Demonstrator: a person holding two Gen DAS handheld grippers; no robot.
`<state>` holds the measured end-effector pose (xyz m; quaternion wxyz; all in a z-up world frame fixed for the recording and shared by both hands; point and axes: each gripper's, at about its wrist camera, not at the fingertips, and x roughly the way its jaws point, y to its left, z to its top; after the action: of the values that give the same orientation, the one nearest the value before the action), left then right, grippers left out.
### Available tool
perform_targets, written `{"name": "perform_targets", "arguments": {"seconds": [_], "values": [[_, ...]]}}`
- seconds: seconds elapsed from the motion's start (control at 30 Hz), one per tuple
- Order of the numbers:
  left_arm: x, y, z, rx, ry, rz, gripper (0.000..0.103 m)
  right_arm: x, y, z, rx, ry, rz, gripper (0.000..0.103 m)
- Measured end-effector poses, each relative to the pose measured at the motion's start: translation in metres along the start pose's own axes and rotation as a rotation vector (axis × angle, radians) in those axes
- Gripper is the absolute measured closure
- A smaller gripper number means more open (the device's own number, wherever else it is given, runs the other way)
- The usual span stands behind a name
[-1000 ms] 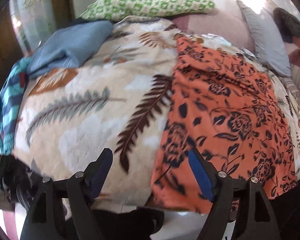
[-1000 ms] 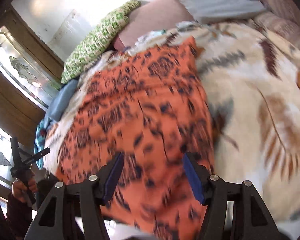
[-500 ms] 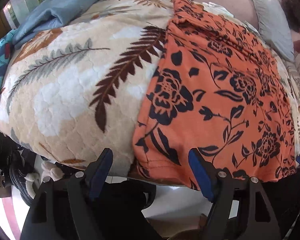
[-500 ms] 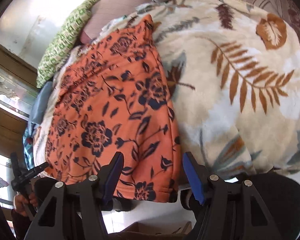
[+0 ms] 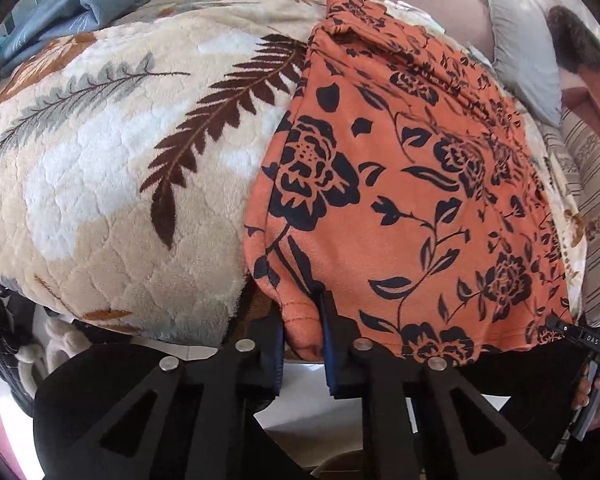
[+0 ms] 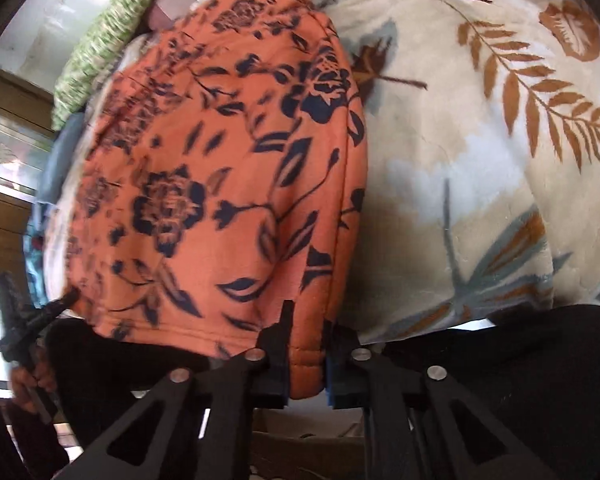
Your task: Fold small clothes
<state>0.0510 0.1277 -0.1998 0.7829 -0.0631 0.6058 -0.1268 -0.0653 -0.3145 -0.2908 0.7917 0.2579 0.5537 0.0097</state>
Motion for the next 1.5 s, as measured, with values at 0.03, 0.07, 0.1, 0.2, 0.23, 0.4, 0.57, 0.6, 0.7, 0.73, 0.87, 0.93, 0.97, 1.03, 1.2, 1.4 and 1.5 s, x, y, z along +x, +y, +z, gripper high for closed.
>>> {"name": "perform_targets", "arguments": {"seconds": [0.03,0.07,0.1,0.2,0.23,0.4,0.57,0.6,0.7,0.73,0.87,0.93,0.97,1.03,1.2,1.4,1.5], "values": [[-0.004,0.001,0.000,-0.006,-0.011,-0.014,0.091,-0.006,0.000,-0.001,0.010,-0.017,0.042,0.094],[-0.009,0.002,0.002,-0.011,-0.025,-0.029,0.091,-0.013,0.000,-0.001,0.014,-0.036,0.068,0.094],[-0.013,0.002,0.002,-0.013,-0.040,-0.040,0.091,-0.021,0.001,0.000,0.012,-0.060,0.082,0.094],[-0.027,-0.002,0.009,0.002,-0.083,-0.057,0.091,-0.053,0.001,0.007,0.008,-0.171,0.082,0.094],[-0.031,-0.004,0.011,0.008,-0.091,-0.066,0.091,-0.064,-0.001,0.010,0.015,-0.212,0.077,0.094],[-0.040,-0.009,0.013,0.029,-0.090,-0.093,0.091,-0.101,-0.036,0.022,0.107,-0.337,0.039,0.094],[-0.028,0.003,-0.001,-0.004,-0.015,-0.072,0.091,-0.097,-0.071,0.021,0.202,-0.320,0.040,0.094],[-0.027,0.006,-0.003,-0.014,-0.006,-0.067,0.091,-0.092,-0.072,0.021,0.199,-0.303,0.032,0.094],[-0.026,0.008,-0.001,-0.037,0.007,-0.064,0.090,-0.080,-0.068,0.020,0.186,-0.274,0.035,0.094],[-0.026,0.008,0.000,-0.044,0.013,-0.060,0.085,-0.081,-0.068,0.021,0.181,-0.271,0.044,0.094],[-0.032,0.010,0.006,-0.052,-0.021,0.016,0.040,-0.085,-0.071,0.020,0.173,-0.265,0.068,0.094],[-0.033,0.012,0.008,-0.078,-0.027,0.015,0.032,-0.079,-0.070,0.022,0.179,-0.246,0.086,0.094],[-0.031,0.012,0.008,-0.083,-0.020,0.001,0.032,-0.074,-0.066,0.024,0.177,-0.234,0.089,0.094],[-0.024,0.012,0.008,-0.088,0.016,0.005,0.031,-0.072,-0.064,0.023,0.169,-0.219,0.089,0.094],[-0.009,0.005,0.010,-0.083,0.049,0.043,0.030,-0.064,-0.058,0.022,0.165,-0.201,0.106,0.094],[0.008,-0.005,0.012,-0.045,0.049,0.064,0.043,-0.062,-0.053,0.022,0.162,-0.191,0.122,0.094],[0.020,-0.010,0.011,-0.027,0.074,0.052,0.082,-0.062,-0.050,0.022,0.154,-0.191,0.125,0.094]]}}
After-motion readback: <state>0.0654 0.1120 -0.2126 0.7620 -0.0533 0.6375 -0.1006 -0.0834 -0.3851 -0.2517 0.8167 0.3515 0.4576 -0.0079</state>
